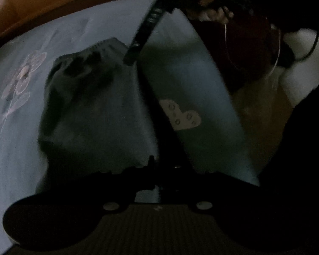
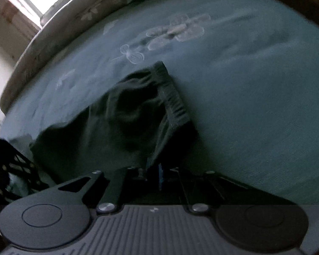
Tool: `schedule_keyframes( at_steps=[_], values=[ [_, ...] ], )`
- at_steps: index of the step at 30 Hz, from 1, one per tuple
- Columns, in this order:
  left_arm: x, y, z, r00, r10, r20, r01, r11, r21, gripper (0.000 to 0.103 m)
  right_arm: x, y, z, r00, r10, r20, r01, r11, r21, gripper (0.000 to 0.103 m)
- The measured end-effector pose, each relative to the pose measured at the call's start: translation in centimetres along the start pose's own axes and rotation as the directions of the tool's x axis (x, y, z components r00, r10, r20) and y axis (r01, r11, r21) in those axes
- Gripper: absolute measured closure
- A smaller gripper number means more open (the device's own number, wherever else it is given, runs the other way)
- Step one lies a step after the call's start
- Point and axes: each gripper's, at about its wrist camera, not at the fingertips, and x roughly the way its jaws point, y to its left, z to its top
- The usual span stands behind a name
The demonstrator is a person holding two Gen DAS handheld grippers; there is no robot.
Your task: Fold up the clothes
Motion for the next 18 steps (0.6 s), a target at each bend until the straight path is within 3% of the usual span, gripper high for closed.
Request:
schedule_keyframes(
  at_steps=[3, 5, 8, 10, 13, 15, 18],
  values=[
    [-3.7, 1.1, -0.4, 0.996, -0.018, 0.083, 0.027, 0.993, -0.115, 0.094, -2.6, 0.7, 0.4, 0.997, -0.056, 0.052, 0.058, 0.997, -0.053, 0.080],
    [-5.6, 1.9, -0.9, 0.990, 0.004, 0.143, 0.020, 0.986, -0.167, 0.085, -4.7, 1.1, 0.8, 0.991, -0.079, 0.112, 0.088, 0.994, -0.072, 0.080],
    [-5.2, 2.7, -1.4, 0.984, 0.081, 0.158, -0.041, 0.970, -0.240, 0.082, -4.5, 2.6, 1.6, 0.988, -0.025, 0.154, 0.044, 0.992, -0.118, 0.080],
    [-3.7, 3.1, -1.8, 0.984, 0.082, 0.158, -0.034, 0.958, -0.284, 0.082, -2.6, 3.8, 1.7, 0.993, -0.003, 0.117, 0.022, 0.986, -0.163, 0.080],
    [-0.7, 2.6, -2.8, 0.993, 0.046, 0.112, -0.006, 0.941, -0.338, 0.083, 0.9, 4.8, 0.8, 0.999, -0.031, 0.031, 0.037, 0.973, -0.226, 0.080],
    [0.7, 1.6, -3.4, 0.998, 0.024, 0.058, -0.003, 0.943, -0.332, 0.083, 1.6, 5.0, -0.2, 0.997, -0.082, 0.002, 0.079, 0.956, -0.282, 0.080],
    [0.6, 0.9, -3.4, 0.998, 0.018, 0.052, -0.001, 0.951, -0.308, 0.082, 2.4, 5.4, -1.4, 0.987, -0.157, -0.031, 0.135, 0.922, -0.363, 0.080]
  ],
)
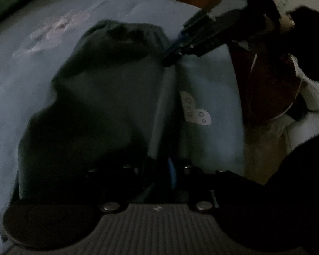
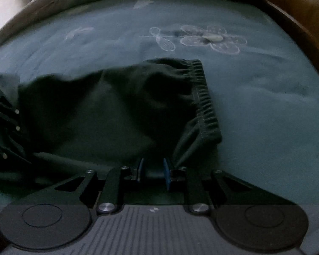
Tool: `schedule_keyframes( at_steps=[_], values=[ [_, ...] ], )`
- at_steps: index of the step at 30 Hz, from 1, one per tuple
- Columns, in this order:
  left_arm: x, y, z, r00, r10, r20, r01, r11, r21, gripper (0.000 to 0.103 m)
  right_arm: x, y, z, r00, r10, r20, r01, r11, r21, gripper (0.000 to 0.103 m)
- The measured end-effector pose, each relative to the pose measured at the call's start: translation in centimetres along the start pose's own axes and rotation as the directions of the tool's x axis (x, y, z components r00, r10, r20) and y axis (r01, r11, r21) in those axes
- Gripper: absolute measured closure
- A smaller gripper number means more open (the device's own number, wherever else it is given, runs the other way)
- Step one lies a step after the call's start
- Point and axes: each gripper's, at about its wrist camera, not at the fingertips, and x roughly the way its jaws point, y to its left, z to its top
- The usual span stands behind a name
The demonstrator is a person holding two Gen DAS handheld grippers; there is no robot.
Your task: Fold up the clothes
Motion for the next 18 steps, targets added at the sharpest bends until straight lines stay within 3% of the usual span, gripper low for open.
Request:
schedule_keyframes(
  at_steps=[2, 4, 7, 10, 12, 14, 18],
  values=[
    [-1.1, 0.5, 0.9, 0.999, 0.003, 0.042, -0.003, 1.000, -0.019, 0.082, -0.8, 0.0, 0.8, 0.999, -0.010, 0.033, 0.010, 1.000, -0.004, 0.077],
    [-1.9, 1.3, 1.8, 0.994, 0.027, 0.104, -0.023, 0.999, -0.045, 0.080, -1.2, 0.0, 2.3, 0.995, -0.023, 0.095, 0.025, 1.000, -0.011, 0.067],
    [-1.7, 2.8, 2.9, 0.985, 0.071, 0.158, -0.050, 0.990, -0.131, 0.080, 0.1, 0.2, 4.7, 0.987, -0.039, 0.156, 0.042, 0.999, -0.018, 0.067],
    [-0.4, 4.3, 2.8, 0.984, 0.125, 0.127, -0.094, 0.970, -0.223, 0.080, 3.2, 0.2, 6.8, 0.987, -0.037, 0.157, 0.038, 0.999, -0.006, 0.068],
    [0.1, 4.9, 2.0, 0.973, 0.220, 0.074, -0.195, 0.947, -0.255, 0.080, 5.3, 0.0, 7.6, 0.988, -0.052, 0.144, 0.052, 0.999, 0.003, 0.071],
    [-0.3, 5.7, 0.9, 0.961, 0.271, 0.056, -0.245, 0.927, -0.284, 0.080, 6.9, -0.2, 8.4, 0.987, -0.062, 0.149, 0.063, 0.998, 0.002, 0.073],
    [-2.5, 6.9, -0.6, 0.966, 0.248, 0.068, -0.206, 0.904, -0.375, 0.082, 7.1, -0.8, 9.8, 0.988, -0.042, 0.152, 0.040, 0.999, 0.017, 0.078]
  ],
)
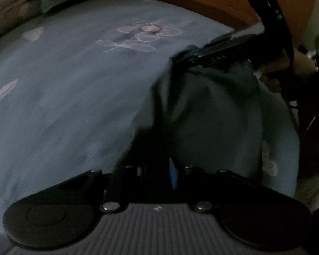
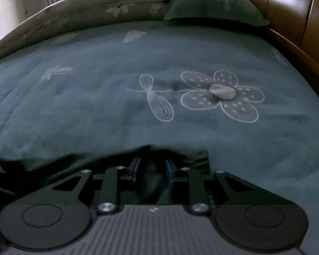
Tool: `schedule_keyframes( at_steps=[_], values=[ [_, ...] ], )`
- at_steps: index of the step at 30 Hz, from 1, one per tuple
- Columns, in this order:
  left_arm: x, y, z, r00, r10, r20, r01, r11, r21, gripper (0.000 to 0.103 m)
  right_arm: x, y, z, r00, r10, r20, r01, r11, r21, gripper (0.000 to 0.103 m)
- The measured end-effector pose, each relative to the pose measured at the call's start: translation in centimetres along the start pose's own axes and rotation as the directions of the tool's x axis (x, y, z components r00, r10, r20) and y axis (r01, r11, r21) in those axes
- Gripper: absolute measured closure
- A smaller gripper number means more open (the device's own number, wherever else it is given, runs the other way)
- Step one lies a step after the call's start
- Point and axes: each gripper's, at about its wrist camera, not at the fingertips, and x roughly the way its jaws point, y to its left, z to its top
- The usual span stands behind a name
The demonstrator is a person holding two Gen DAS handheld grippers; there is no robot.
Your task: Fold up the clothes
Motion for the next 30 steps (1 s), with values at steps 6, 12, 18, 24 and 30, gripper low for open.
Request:
schedule_keyframes(
  at_steps=[6, 12, 18, 24, 30],
  values=[
    [-0.8, -0.3, 0.1, 0.998, -0.051, 0.022, 0.051, 0.998, -0.033, 0.068, -2.9, 2.2, 0.0, 0.999, 0.033, 0.014, -0.032, 0.997, -0.068, 0.063],
    [-1.4, -0.3, -0.7, 0.996, -0.093, -0.009, 0.092, 0.993, -0.079, 0.068, -1.7, 2.4, -1.8, 0.997, 0.017, -0.074, -0.021, 0.998, -0.057, 0.058],
    [-6.6, 2.6, -2.6, 0.996, -0.011, 0.092, 0.024, 0.989, -0.146, 0.055, -4.4, 5.5, -1.3, 0.985, 0.173, -0.008, -0.173, 0.980, -0.102, 0.053],
    [-9.6, 7.9, -6.3, 0.986, 0.143, 0.088, -0.090, 0.892, -0.442, 0.055, -3.3, 11.6, -1.3, 0.905, 0.414, -0.093, -0.425, 0.885, -0.190, 0.053],
    [-11.9, 9.4, -11.0, 0.982, 0.161, 0.097, -0.061, 0.763, -0.643, 0.048, -2.0, 17.3, -2.4, 0.820, 0.526, -0.225, -0.571, 0.781, -0.253, 0.053]
  ],
)
